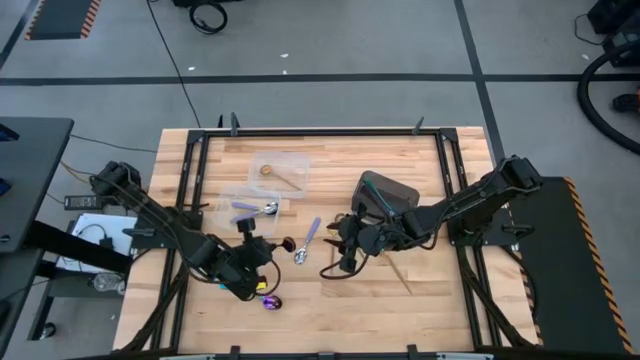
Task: Sort silverware by color (type)
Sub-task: Put the purple spoon into the black bin
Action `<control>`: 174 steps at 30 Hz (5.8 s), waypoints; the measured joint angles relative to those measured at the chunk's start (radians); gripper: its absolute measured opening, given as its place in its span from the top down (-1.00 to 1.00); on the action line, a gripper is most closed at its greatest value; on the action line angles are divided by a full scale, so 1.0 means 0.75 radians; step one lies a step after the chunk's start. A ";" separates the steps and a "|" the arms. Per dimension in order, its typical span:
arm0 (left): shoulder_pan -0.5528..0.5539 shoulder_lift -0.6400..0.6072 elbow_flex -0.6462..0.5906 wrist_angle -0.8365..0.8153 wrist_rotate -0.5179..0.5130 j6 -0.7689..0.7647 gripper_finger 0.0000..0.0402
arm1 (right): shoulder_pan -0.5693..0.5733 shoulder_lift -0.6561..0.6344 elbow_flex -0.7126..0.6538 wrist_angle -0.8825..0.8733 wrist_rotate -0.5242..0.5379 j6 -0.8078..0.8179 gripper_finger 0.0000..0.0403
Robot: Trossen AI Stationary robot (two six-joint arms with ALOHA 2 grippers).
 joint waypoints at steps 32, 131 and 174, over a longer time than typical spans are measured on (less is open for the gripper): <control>0.159 0.001 0.000 1.227 -0.114 1.092 0.92 | 0.034 0.002 0.000 0.402 0.077 -0.404 0.15; 0.508 0.302 0.000 1.290 0.353 2.945 0.92 | -0.474 -0.061 0.070 -0.191 -0.629 0.775 0.38; 0.333 0.301 0.000 1.078 0.664 1.125 0.40 | -0.714 -0.187 0.101 -0.854 -0.469 0.221 0.95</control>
